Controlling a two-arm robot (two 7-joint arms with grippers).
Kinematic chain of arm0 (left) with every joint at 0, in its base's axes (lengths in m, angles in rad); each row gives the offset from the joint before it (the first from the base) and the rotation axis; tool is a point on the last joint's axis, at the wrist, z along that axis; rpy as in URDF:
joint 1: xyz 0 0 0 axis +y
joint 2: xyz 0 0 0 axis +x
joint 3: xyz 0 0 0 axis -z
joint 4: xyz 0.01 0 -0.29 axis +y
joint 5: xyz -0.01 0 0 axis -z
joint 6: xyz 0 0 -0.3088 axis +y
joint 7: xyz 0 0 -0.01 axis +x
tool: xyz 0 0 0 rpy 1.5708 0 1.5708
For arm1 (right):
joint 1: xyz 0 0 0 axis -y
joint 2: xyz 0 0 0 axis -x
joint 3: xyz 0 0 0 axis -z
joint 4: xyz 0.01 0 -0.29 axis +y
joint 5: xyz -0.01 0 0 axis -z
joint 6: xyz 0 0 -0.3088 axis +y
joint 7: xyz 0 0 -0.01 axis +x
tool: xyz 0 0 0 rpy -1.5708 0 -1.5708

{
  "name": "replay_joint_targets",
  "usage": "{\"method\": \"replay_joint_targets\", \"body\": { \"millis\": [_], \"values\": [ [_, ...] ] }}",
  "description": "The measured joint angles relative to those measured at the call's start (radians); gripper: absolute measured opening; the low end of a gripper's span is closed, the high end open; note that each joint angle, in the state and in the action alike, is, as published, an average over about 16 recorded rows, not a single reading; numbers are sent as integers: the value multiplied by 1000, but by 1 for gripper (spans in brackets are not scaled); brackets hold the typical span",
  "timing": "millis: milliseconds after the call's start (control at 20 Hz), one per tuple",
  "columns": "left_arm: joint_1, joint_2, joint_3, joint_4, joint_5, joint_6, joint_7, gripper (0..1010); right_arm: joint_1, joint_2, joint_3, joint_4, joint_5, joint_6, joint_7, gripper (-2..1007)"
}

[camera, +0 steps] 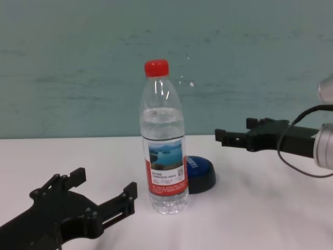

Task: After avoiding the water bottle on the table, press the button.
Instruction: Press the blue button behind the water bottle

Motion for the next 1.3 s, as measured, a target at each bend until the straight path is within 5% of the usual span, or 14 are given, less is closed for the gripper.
{"method": "replay_joint_targets", "body": {
  "millis": [700, 1300],
  "values": [
    [0, 0, 0, 0, 0, 0, 0, 1000, 86, -57, -29, 152, -35, -25, 21, 1004],
    [0, 0, 0, 0, 0, 0, 0, 1000, 118, -94, -39, 247, -58, -41, 36, 1004]
  ]
}}
